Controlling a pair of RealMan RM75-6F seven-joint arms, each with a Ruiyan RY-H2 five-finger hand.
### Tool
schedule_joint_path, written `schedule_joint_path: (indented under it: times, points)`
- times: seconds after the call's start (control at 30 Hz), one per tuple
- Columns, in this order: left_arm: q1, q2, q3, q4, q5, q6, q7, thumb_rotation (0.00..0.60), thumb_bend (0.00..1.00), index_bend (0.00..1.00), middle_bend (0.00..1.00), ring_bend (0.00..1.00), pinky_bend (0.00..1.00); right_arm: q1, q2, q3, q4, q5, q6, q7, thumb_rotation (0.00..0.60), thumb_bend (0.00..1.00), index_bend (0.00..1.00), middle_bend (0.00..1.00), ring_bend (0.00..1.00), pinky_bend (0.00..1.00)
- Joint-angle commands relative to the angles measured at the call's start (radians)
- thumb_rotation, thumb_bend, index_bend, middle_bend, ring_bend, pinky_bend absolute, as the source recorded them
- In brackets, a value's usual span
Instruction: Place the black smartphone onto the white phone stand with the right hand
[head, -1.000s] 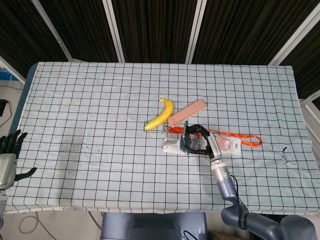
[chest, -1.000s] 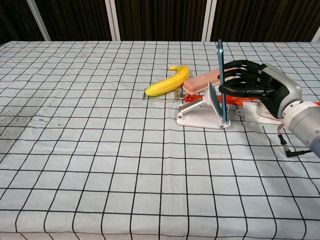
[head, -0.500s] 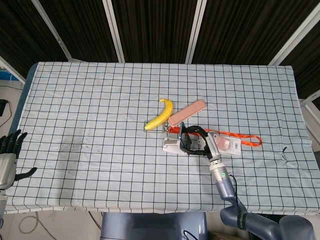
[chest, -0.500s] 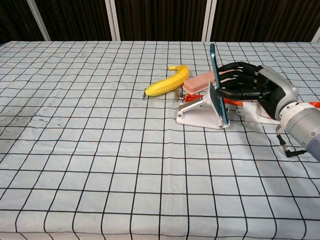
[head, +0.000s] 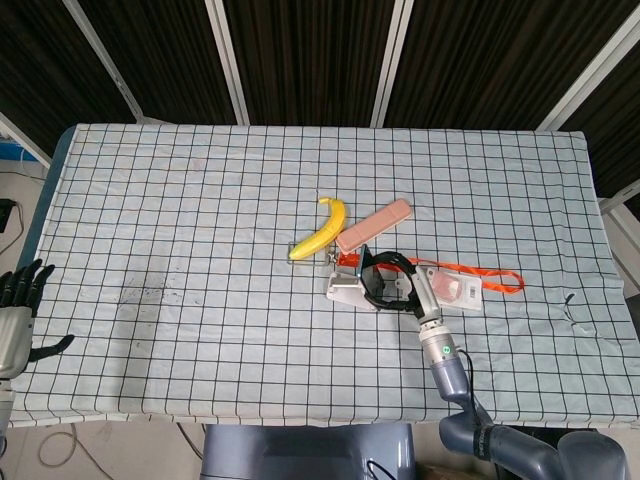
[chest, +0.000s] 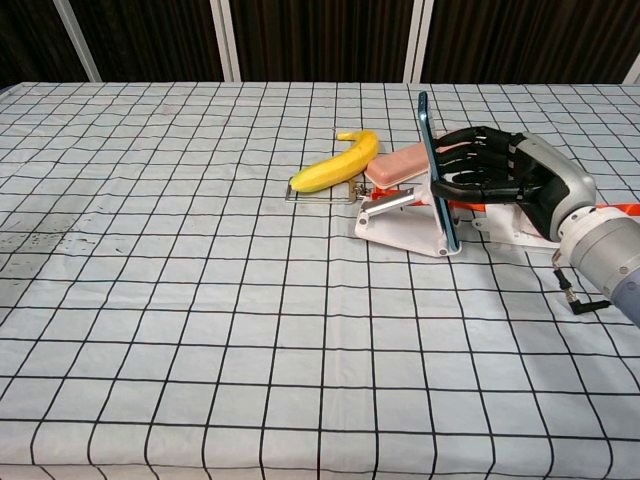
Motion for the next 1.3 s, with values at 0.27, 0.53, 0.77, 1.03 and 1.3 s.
schedule_joint_path:
  times: [0.27, 0.53, 0.77, 1.03, 1.3]
  points:
    - [0.000, 0.001, -0.001, -0.001, -0.002, -0.001, -0.004, 0.600, 0.00, 0.00, 0.00, 0.00, 0.00, -0.006, 0.000, 0.006, -0.018, 0.009, 0.004, -0.030, 0.600, 0.20, 0.30, 0.37, 0.25, 0.21]
    - [0.000, 0.001, -0.001, -0.002, 0.002, 0.002, -0.009, 0.600, 0.00, 0.00, 0.00, 0.00, 0.00, -0.011, 0.001, 0.008, -0.036, 0.010, 0.011, -0.057, 0.600, 0.15, 0.26, 0.35, 0.23, 0.20]
    - [0.000, 0.001, 0.000, -0.001, 0.012, 0.007, -0.020, 0.600, 0.00, 0.00, 0.00, 0.00, 0.00, -0.015, 0.006, 0.007, -0.053, 0.007, 0.020, -0.083, 0.600, 0.07, 0.13, 0.20, 0.14, 0.18]
    - [0.001, 0.003, 0.002, 0.000, 0.022, 0.012, -0.031, 0.600, 0.00, 0.00, 0.00, 0.00, 0.00, -0.025, 0.021, -0.008, -0.080, 0.002, 0.021, -0.118, 0.600, 0.04, 0.03, 0.10, 0.09, 0.16]
    - [0.001, 0.004, 0.003, 0.000, 0.028, 0.015, -0.038, 0.600, 0.00, 0.00, 0.00, 0.00, 0.00, -0.046, 0.059, -0.018, -0.120, 0.004, 0.034, -0.189, 0.600, 0.01, 0.00, 0.00, 0.01, 0.14]
